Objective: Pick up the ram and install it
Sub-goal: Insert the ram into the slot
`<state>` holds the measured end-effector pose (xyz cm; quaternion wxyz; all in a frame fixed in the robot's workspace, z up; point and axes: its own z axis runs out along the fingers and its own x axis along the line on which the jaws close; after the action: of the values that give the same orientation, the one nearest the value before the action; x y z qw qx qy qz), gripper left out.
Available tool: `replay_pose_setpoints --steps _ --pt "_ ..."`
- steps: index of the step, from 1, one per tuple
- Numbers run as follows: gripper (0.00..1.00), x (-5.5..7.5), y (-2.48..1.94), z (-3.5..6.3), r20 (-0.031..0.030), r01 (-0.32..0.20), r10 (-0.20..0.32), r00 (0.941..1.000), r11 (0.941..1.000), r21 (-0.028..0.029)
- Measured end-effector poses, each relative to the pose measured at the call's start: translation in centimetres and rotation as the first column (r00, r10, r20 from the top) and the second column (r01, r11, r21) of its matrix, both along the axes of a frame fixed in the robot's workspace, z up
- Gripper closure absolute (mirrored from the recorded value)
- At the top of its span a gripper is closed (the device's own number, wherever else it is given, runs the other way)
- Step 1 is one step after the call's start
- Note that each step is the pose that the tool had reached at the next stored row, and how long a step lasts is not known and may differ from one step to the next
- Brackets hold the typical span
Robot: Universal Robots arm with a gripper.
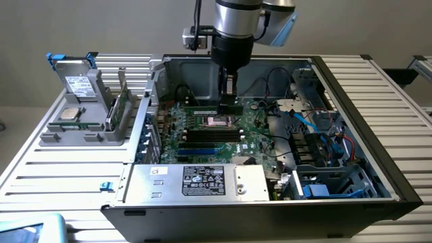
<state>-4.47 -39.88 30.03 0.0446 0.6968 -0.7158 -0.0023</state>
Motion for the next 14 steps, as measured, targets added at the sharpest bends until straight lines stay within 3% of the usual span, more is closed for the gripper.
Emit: replay_pose_setpoints --steps 6,10,14 --pt "0.85 0.0 0.0 -1.08 -0.0013 0.0 0.0 1.0 1.0 -0.0001" --pt "0.85 0.1 0.0 -1.75 -0.0069 0.0 0.0 1.0 1.0 -0.0003" --pt "0.85 0.2 0.39 -2.21 -0.0082 0.0 0.0 1.0 1.0 -0.0073"
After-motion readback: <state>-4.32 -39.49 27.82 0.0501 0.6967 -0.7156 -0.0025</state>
